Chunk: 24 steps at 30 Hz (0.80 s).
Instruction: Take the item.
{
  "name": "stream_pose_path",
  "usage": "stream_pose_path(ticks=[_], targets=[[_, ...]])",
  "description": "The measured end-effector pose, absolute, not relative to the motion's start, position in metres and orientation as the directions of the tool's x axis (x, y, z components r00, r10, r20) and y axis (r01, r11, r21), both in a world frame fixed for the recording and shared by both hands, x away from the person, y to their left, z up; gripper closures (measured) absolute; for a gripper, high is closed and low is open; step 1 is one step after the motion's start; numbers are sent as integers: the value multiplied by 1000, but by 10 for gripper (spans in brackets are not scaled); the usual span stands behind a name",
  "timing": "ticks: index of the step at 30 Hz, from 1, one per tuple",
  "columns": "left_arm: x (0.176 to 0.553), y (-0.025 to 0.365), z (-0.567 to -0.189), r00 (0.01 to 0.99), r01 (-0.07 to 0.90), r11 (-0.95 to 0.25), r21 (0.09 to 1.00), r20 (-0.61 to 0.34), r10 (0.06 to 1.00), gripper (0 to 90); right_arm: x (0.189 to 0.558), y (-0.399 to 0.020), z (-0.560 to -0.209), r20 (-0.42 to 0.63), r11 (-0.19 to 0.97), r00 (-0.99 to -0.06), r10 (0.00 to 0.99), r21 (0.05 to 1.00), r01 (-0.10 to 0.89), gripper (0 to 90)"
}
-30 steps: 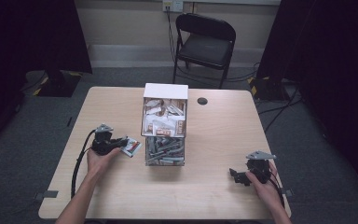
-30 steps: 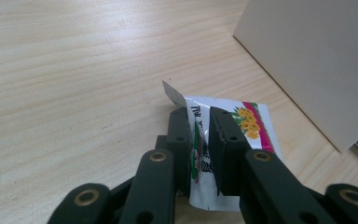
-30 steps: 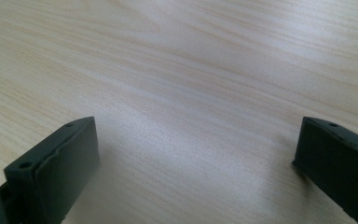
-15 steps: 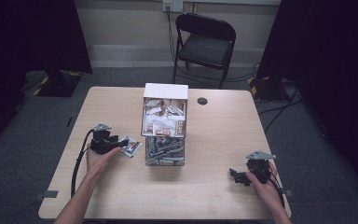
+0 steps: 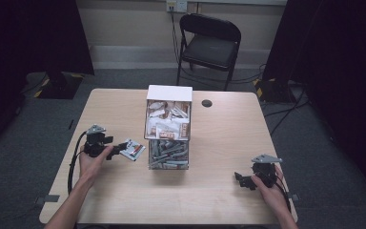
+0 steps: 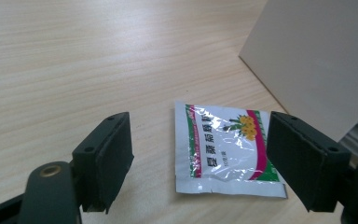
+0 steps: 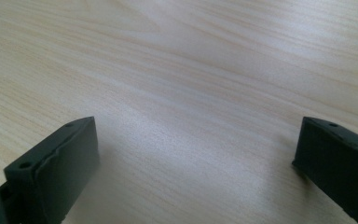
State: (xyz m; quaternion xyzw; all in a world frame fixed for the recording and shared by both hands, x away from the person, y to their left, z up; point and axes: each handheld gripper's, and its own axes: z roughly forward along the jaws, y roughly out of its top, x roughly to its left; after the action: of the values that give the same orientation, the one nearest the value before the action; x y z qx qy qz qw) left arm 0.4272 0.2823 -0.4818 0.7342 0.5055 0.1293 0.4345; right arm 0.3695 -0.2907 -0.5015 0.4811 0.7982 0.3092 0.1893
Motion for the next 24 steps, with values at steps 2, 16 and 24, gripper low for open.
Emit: stream_pose_path(ticks=[2,16,24], targets=[[426,284,-479,457,624,-109,774,-248,854,224,370,-291,-502,-5,346,-465,885,676,651,0],[391,304,-465,455,594,-128,795,-200,868,228,370,-291,-502,-5,346,-465,885,676,651,0],[367,307,-463,440,599,-141,788,-177,880,224,369,-291,-502,-5,345,-464,886,676,652,0]])
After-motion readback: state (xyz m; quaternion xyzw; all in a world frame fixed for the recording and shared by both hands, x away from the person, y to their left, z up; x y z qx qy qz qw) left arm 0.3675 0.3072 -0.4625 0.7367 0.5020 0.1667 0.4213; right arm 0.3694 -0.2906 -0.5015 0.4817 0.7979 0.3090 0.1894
